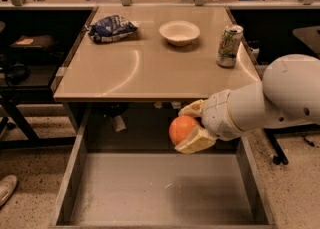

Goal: Pick orange from top drawer and place on counter

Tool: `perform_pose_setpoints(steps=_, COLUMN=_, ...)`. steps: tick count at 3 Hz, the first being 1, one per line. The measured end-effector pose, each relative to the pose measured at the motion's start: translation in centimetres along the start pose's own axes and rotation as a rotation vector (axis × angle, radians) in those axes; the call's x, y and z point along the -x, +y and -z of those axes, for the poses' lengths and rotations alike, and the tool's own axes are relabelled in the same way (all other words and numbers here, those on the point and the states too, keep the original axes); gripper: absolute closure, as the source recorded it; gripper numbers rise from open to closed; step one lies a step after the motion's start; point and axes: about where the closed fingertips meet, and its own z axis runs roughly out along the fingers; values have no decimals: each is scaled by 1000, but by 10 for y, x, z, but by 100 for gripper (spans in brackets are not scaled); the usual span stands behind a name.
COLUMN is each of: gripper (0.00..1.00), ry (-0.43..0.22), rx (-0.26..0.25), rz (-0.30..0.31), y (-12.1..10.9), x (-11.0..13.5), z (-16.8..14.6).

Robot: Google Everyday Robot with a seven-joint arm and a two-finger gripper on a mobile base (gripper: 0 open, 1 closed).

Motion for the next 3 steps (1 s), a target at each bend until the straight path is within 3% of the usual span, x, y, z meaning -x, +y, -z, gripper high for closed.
perform_pose_setpoints(steps=2, gripper=100, ry=4, rx=-11, rz=-1, y=4, x=-2, z=1)
perform_pose_setpoints(steps=3, gripper=100, ry=-10, rx=-92, rz=92, y=-29, x=20, z=10)
